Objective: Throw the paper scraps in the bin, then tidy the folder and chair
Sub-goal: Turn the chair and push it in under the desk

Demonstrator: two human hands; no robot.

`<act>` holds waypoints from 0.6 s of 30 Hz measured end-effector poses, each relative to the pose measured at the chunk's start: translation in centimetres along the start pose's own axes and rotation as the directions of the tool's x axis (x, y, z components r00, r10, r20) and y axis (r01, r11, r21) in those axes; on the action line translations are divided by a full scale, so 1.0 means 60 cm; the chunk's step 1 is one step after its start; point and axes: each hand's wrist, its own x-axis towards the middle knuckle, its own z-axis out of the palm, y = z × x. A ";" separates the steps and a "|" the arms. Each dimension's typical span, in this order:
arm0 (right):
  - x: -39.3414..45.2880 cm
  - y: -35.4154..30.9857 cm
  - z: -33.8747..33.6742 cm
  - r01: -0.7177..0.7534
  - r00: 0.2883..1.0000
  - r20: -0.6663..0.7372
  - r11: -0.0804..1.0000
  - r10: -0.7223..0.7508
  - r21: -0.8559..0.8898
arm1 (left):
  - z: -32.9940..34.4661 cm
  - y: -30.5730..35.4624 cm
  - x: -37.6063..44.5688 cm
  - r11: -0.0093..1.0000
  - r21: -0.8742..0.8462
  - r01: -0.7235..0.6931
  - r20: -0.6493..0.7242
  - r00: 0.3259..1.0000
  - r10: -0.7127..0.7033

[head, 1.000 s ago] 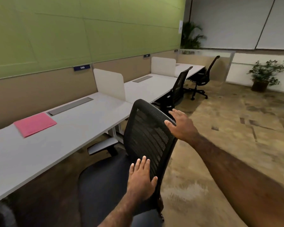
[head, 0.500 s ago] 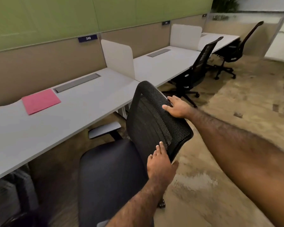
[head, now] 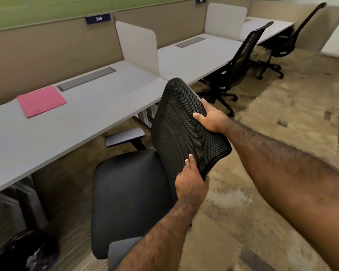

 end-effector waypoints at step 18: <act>-0.331 -0.048 0.082 0.187 0.977 -0.026 0.913 -0.211 -0.364 | -0.109 -0.164 -0.252 0.959 -0.271 0.081 0.105 0.993 -0.054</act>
